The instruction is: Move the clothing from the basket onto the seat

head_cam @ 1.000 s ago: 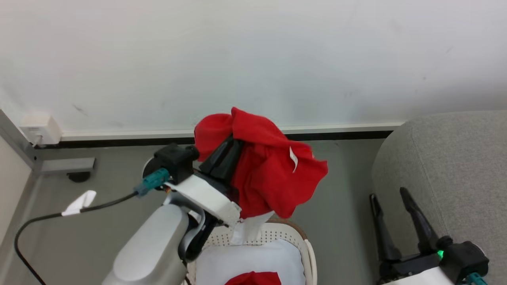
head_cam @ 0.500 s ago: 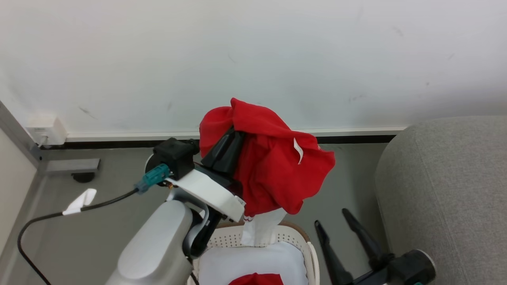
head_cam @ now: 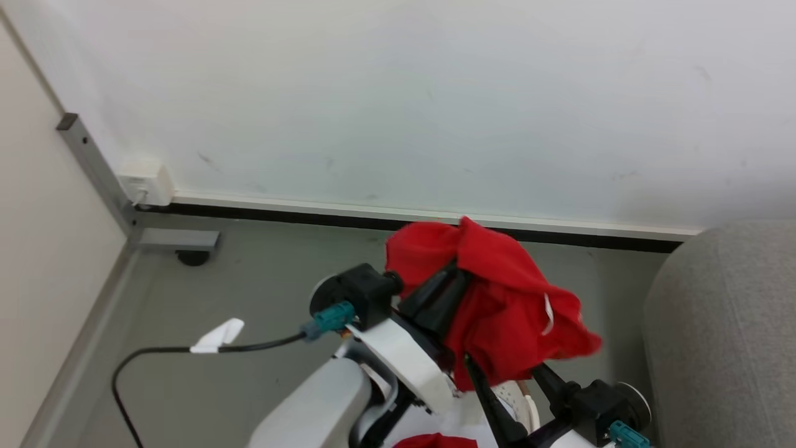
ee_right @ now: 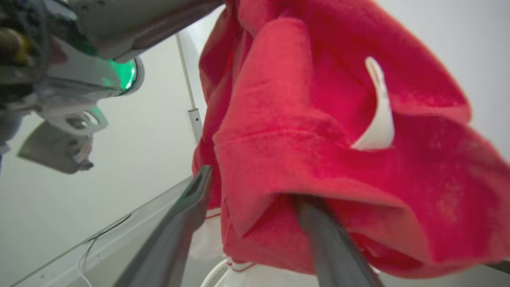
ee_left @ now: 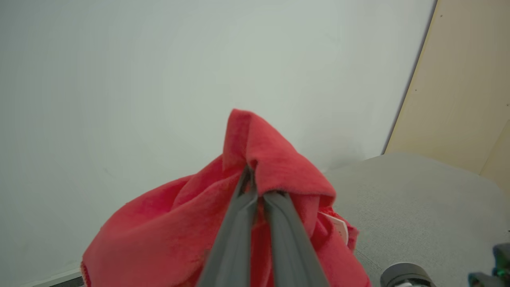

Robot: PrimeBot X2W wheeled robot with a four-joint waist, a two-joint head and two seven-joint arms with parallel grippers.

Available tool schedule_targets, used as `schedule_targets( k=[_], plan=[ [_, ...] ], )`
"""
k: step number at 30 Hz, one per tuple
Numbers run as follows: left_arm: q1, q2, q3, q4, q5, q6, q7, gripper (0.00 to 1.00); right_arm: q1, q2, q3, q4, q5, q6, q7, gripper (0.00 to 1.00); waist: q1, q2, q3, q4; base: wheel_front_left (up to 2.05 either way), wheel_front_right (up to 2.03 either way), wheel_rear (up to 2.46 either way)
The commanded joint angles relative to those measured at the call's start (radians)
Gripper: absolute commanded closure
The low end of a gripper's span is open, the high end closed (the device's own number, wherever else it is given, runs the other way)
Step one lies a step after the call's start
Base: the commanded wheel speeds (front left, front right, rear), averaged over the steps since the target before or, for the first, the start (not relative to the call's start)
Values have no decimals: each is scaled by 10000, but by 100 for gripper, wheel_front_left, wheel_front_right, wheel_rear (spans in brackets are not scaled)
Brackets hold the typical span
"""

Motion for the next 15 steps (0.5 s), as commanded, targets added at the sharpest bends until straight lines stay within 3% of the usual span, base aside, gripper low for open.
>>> schedule_targets(
  k=[1,8,9,10,11,15],
  plan=[
    [144,-18,-271,-123,-123,-22,-5,100,-125,-29,-61,133,40,-21,4,0,1,-1,-47,325,0,0,0],
    [411,81,-1168,-455,-517,-28,44,100,-179,-30,-326,272,91,-21,4,0,1,-1,-87,736,0,0,0],
    [455,102,-1222,-477,-607,-26,57,100,-184,-29,-285,294,105,-21,4,6,1,-1,-91,763,0,0,0],
    [473,139,-1275,-495,-652,-28,56,100,-205,-29,-240,292,94,-21,4,91,1,-1,-95,782,0,0,0],
    [491,172,-1316,-499,-713,-27,55,100,-206,-33,-243,272,122,-21,4,100,1,-1,-99,795,0,0,0],
    [545,260,-1327,-449,-892,-29,34,100,-134,-34,-340,193,155,-21,4,100,1,-1,-118,769,0,0,0]
  ],
)
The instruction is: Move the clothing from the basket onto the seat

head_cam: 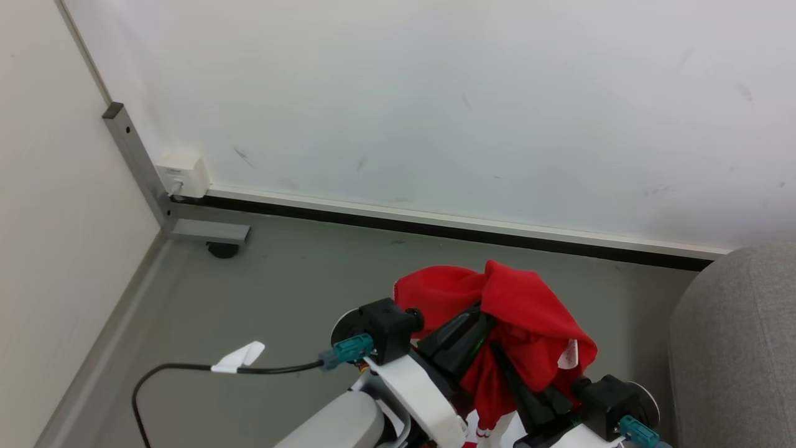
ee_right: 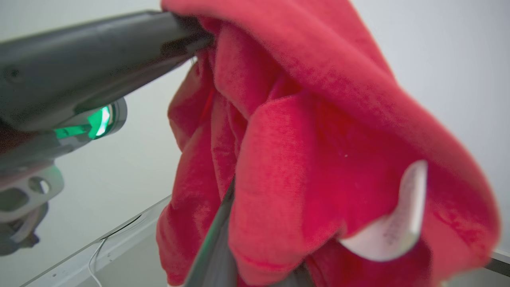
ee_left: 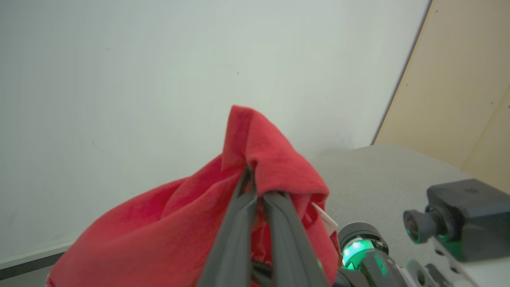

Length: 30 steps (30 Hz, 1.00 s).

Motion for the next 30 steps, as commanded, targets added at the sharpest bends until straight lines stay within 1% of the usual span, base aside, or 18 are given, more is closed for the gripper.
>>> schedule_targets(
  k=[1,10,12,13,14,15,21,30],
  plan=[
    [116,81,38,24,-184,-28,7,100,-26,-38,-130,-64,-51,-21,4,100,0,0,-15,-43,0,0,0],
    [144,215,312,188,-244,59,-57,100,196,-38,-370,-364,-135,-21,4,100,0,0,10,-367,0,0,0],
    [169,230,383,238,-211,90,-71,82,254,-38,-487,-529,-187,-21,4,100,0,0,30,-477,0,0,0],
    [187,228,391,237,-178,92,-80,65,282,-39,-555,-609,-221,-21,4,100,0,0,45,-539,0,0,0],
    [212,219,390,237,-170,87,-88,43,315,-39,-652,-671,-243,-21,4,100,0,0,63,-605,0,0,0],
    [221,225,391,223,-139,82,-94,0,356,-38,-737,-749,-284,-21,4,100,0,0,81,-683,0,0,0],
    [307,305,379,71,-48,32,-90,0,359,-72,-1469,-1360,-484,-21,0,100,0,0,289,-1427,0,0,0],
    [622,492,477,-421,281,-9,-93,0,34,-594,-2755,-2609,-854,-21,0,100,0,0,549,-3158,0,0,0]
  ],
)
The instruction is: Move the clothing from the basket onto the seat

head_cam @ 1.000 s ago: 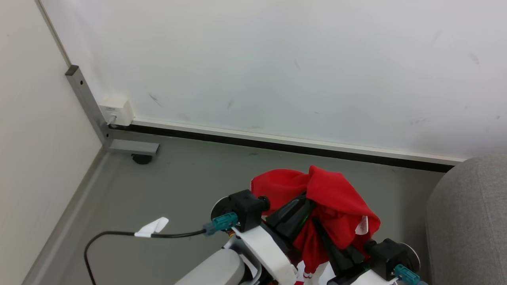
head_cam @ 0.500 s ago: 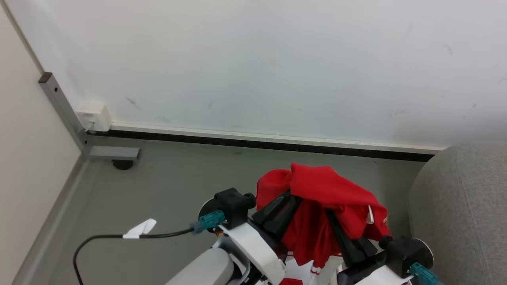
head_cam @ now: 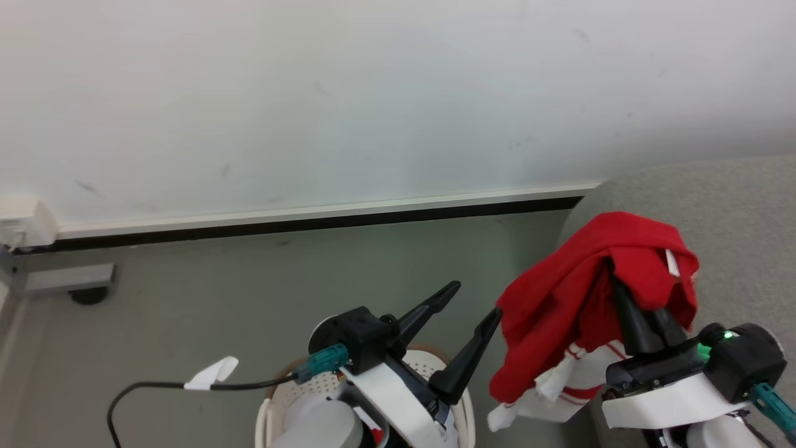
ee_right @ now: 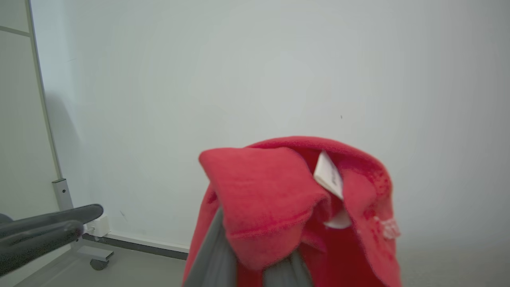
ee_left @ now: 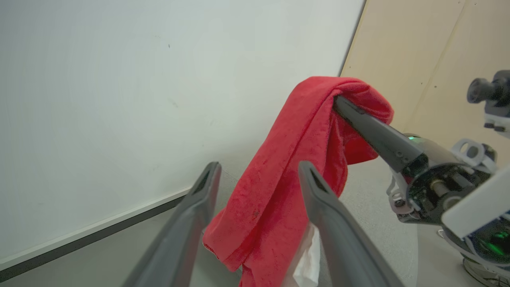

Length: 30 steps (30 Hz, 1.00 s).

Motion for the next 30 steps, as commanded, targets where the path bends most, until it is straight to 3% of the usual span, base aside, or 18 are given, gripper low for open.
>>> schedule_targets(
  k=[1,9,16,25,30],
  plan=[
    [185,68,65,-101,135,-28,-5,0,-64,-133,-207,-268,-133,-21,-3,100,0,-1,157,-737,0,0,0],
    [377,100,67,-580,459,-40,-5,0,603,-278,-1491,-1827,-585,-23,-2,100,0,-1,291,-2273,0,0,0],
    [441,211,-80,-913,740,-42,-6,0,1233,-225,-2153,-2799,-701,-21,-2,100,0,-1,516,-3225,0,0,0],
    [363,298,-163,-974,1103,-31,-8,0,1416,-192,-2295,-3114,-589,-21,-2,100,0,-1,852,-3487,0,0,0],
    [139,465,-261,-1089,1190,-32,-6,0,648,-679,-2207,-3080,-546,-21,48,100,0,-1,1371,-3219,0,0,0]
  ],
)
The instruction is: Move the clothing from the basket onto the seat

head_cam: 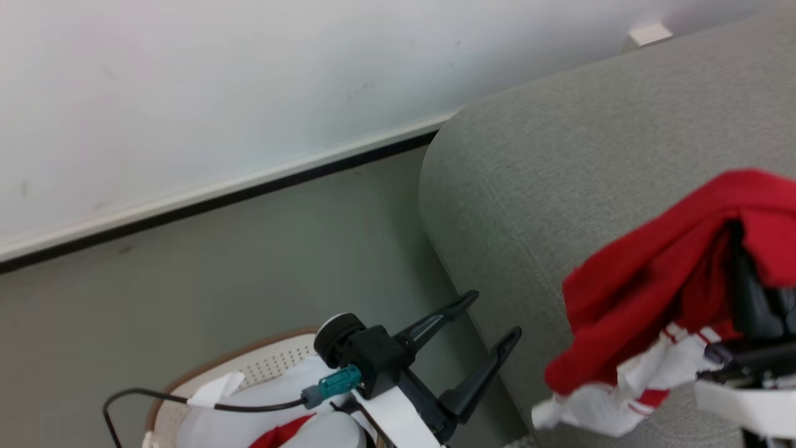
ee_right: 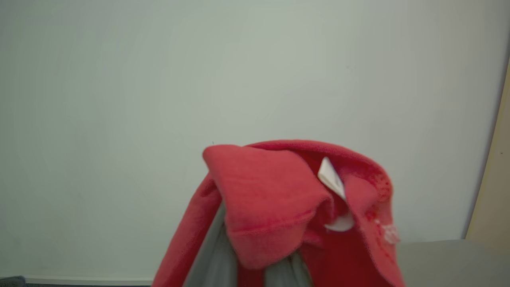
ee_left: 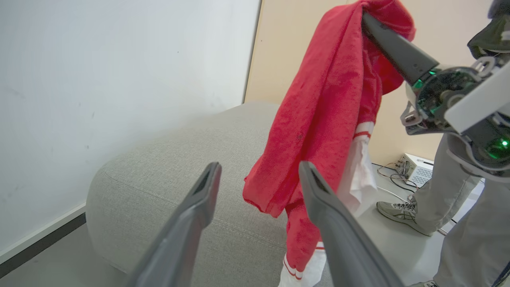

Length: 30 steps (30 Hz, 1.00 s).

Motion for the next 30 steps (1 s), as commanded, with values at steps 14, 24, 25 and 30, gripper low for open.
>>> schedule_targets(
  k=[14,24,25,30],
  plan=[
    [-1400,1276,-134,-1006,329,0,-7,0,-5616,-3017,-1709,1895,770,-21,2128,100,0,-1,3548,1993,0,0,0],
    [-1815,1735,211,-1400,266,0,-8,0,-7864,-4269,-2698,4090,-137,-21,3286,100,0,-1,4996,2837,0,0,0],
    [-1818,1762,232,-1420,255,0,-8,0,-7921,-4237,-2604,4452,-183,-23,3393,100,0,-1,5084,2863,0,0,0],
    [-1893,1869,332,-1474,241,0,-8,0,-8018,-3766,-2493,6162,-240,-23,3969,100,0,-1,5312,2909,0,0,0]
  ],
)
